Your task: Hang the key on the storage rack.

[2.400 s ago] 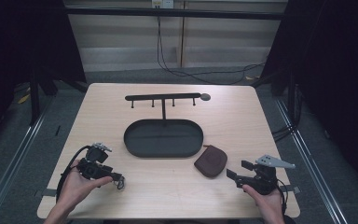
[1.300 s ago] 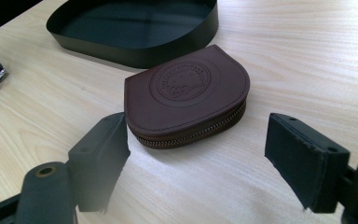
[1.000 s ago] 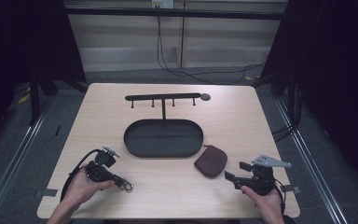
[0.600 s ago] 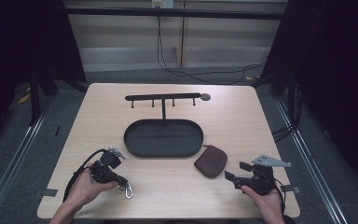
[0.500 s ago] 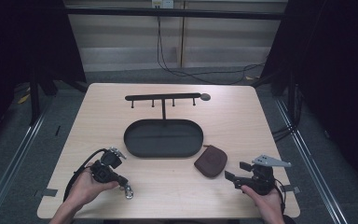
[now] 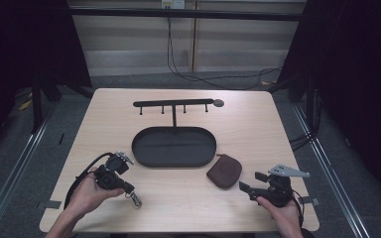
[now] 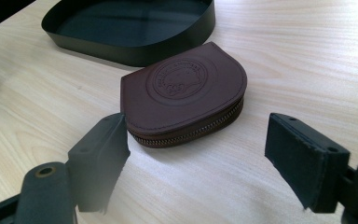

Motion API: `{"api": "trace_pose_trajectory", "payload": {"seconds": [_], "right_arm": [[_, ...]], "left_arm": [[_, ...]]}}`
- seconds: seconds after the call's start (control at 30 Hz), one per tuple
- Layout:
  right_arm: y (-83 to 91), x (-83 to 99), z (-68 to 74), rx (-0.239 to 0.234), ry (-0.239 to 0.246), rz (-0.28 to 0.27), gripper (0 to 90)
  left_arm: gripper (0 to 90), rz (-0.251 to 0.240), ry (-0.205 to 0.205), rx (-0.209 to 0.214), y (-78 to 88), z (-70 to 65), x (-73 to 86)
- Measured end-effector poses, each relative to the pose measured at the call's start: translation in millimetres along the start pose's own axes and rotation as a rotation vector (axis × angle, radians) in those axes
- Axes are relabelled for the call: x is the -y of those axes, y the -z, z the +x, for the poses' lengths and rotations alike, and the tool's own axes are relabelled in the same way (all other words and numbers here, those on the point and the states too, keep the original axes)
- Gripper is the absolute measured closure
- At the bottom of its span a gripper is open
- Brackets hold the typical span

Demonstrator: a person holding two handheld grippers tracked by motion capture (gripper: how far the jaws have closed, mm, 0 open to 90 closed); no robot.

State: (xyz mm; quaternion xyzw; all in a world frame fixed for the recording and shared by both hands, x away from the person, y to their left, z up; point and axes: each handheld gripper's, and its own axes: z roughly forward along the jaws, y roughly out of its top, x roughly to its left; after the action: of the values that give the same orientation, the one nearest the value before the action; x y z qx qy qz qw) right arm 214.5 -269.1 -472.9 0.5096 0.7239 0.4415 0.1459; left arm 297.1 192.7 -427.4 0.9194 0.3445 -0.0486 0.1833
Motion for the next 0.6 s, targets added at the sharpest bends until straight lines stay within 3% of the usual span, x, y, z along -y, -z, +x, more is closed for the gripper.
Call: {"api": "trace_pose_trajectory", "payload": {"seconds": [0.6], "right_arm": [[0.0, 0.0, 0.0, 0.000, 0.000, 0.002, 21.2]], "left_arm": [[89.4, 0.078, -0.025, -0.041, 26.6, 0.5, -14.8]]}}
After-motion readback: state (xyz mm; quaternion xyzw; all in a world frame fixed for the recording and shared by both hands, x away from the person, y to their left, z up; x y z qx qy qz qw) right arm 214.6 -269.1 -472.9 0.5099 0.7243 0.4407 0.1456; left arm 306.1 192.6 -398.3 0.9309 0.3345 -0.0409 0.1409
